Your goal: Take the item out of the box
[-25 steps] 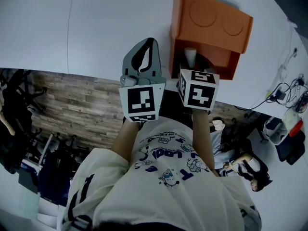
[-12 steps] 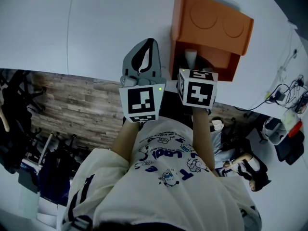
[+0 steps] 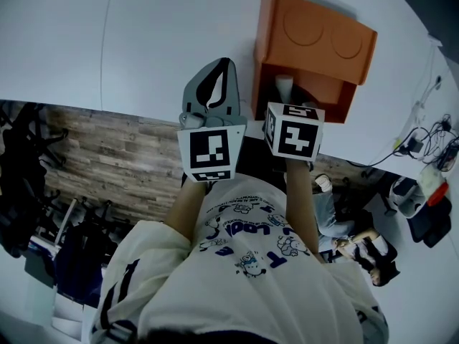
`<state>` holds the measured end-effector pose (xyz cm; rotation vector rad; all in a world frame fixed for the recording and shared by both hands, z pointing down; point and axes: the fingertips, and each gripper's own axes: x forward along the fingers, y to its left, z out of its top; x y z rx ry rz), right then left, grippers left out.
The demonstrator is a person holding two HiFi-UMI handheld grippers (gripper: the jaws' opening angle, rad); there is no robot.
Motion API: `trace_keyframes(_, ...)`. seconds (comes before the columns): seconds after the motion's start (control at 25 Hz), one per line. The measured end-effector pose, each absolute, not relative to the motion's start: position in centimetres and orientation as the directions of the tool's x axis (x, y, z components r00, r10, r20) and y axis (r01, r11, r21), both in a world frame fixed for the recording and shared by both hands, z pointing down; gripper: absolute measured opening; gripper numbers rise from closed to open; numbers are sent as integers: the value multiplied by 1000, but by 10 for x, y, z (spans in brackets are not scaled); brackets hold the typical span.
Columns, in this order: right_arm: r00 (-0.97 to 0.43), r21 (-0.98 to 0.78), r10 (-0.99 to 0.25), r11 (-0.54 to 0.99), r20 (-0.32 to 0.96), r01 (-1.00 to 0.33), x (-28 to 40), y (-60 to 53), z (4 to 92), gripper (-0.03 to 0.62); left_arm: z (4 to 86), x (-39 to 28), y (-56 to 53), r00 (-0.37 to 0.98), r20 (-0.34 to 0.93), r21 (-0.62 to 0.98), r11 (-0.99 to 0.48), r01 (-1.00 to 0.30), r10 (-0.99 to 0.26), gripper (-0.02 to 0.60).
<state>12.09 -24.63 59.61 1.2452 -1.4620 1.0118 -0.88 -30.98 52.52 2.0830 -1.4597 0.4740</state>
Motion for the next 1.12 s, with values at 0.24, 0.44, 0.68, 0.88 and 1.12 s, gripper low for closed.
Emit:
trace_keyframes(0.24,-72,-49,-239,103,968,-993,120,-248,594,190,519,-10,-311,352,558,240,-260,-935,-751,18)
trace_keyframes(0.44,-83,-63,-260,83,962,-995,121,-248,589,190,508,-12,-310,342,546,232,-254,-939,-765,19)
trace_keyframes(0.68,-93,-71,-301,85,949,-994,118,-251,578,190,496,-14,-313,336,527,216,-259,-941,-781,19)
trace_keyframes(0.88,-101,-78,-347,81,933,-994,120,-257,562,190,484,-8,-312,342,507,211,-271,-939,-791,20)
trace_keyframes(1.12,-108,-84,-395,77,912,-993,127,-263,545,190,469,0,-312,347,482,200,-284,-938,-805,20)
